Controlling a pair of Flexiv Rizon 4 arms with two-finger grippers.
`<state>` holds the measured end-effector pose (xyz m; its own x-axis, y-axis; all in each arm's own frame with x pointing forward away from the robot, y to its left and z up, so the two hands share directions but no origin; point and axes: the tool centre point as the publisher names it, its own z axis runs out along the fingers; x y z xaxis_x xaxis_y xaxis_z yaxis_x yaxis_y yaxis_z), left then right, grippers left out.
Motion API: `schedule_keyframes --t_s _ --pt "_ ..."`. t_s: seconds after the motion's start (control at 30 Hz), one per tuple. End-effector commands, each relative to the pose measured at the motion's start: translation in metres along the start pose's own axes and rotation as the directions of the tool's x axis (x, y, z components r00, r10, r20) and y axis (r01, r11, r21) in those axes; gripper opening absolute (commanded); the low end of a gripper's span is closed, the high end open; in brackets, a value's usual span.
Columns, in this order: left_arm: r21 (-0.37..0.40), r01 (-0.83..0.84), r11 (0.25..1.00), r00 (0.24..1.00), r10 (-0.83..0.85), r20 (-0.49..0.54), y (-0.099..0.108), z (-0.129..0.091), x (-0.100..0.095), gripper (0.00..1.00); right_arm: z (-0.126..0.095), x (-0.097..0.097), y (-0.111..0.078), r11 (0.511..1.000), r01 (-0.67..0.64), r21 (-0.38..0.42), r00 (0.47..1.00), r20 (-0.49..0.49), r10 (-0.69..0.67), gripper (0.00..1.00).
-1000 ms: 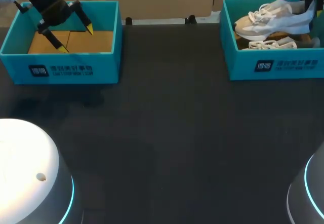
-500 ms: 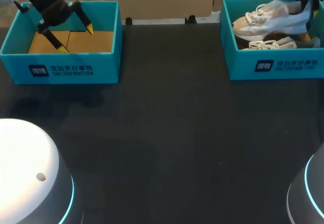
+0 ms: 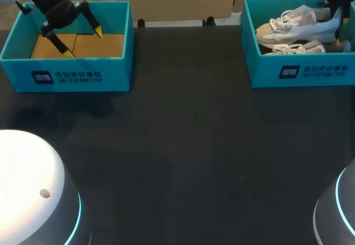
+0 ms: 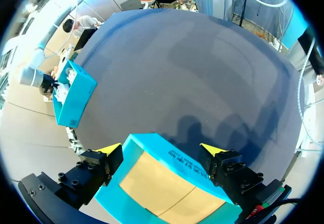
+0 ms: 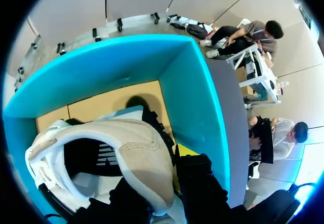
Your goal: Take the shoe out of the shoebox, open the shoe tongue, remove and reinsert the insole, then place the shoe into the shoebox
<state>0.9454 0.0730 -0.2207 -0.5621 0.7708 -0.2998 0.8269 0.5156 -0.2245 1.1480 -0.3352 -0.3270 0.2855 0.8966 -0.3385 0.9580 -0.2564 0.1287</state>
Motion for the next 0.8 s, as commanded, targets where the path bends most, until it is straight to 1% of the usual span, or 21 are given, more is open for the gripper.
schedule_keyframes --t_s 0.03,0.13,0.2,0.33,0.8 --pt "0.000 -0.001 1.000 1.000 0.001 -0.002 0.001 0.000 0.000 1.00 0.006 0.001 0.000 1.000 0.001 -0.005 1.000 -0.006 -0.001 0.00" --pt "0.000 -0.001 1.000 1.000 0.001 -0.002 0.001 0.000 0.000 1.00 0.013 0.005 0.005 1.000 0.013 0.000 1.000 -0.007 -0.013 0.00" --pt "0.000 -0.001 1.000 1.000 0.001 -0.002 0.001 0.000 0.000 1.00 0.016 0.006 0.007 1.000 0.014 0.004 1.000 -0.020 -0.014 0.00" --pt "0.000 -0.001 1.000 1.000 0.001 -0.002 0.001 0.000 0.000 1.00 0.023 0.009 0.009 1.000 0.010 0.013 1.000 -0.015 -0.010 0.00" --pt "0.000 -0.001 1.000 1.000 0.001 -0.002 0.001 0.000 0.000 1.00 0.038 0.015 0.010 0.999 -0.012 0.053 0.999 -0.032 0.013 0.00"
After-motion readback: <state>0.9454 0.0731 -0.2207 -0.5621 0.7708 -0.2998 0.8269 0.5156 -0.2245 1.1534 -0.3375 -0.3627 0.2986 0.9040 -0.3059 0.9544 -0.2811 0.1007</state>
